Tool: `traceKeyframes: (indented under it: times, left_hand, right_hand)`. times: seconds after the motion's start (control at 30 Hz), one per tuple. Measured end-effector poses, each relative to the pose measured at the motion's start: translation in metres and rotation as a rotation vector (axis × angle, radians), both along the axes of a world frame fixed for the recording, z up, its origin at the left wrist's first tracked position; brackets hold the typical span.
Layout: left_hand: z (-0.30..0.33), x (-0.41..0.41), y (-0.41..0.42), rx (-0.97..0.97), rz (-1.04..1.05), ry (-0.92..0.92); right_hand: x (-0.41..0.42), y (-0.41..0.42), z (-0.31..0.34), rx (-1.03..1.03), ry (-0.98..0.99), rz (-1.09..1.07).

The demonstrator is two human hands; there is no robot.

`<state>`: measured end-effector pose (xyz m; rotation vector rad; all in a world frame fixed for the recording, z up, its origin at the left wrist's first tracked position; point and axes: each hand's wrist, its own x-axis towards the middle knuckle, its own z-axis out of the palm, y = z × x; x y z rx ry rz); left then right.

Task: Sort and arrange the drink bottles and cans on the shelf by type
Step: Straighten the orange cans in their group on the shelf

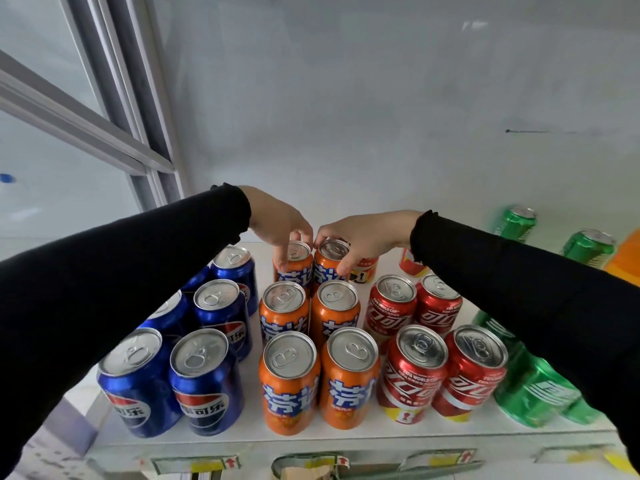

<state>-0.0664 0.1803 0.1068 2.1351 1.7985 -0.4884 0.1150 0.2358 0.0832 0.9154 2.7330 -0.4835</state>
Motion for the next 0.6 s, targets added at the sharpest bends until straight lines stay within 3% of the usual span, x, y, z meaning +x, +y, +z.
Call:
traceKeyframes:
  times: [0.27, 0.37, 0.6]
  left_hand:
    - [-0.008, -0.006, -0.003, 0.045, 0.080, -0.070]
    - [-0.001, -0.009, -0.005, 0.022, 0.107, -0.165]
    - [0.025, 0.012, 0.001, 0.207, 0.022, -0.341]
  right_hand:
    - [0.004, 0.005, -0.004, -0.089, 0.049, -0.086]
    - [0.024, -0.002, 0.014, -0.187, 0.226, -0.168]
    - [0.111, 0.007, 0.037, -0.075, 0.660, -0.580]
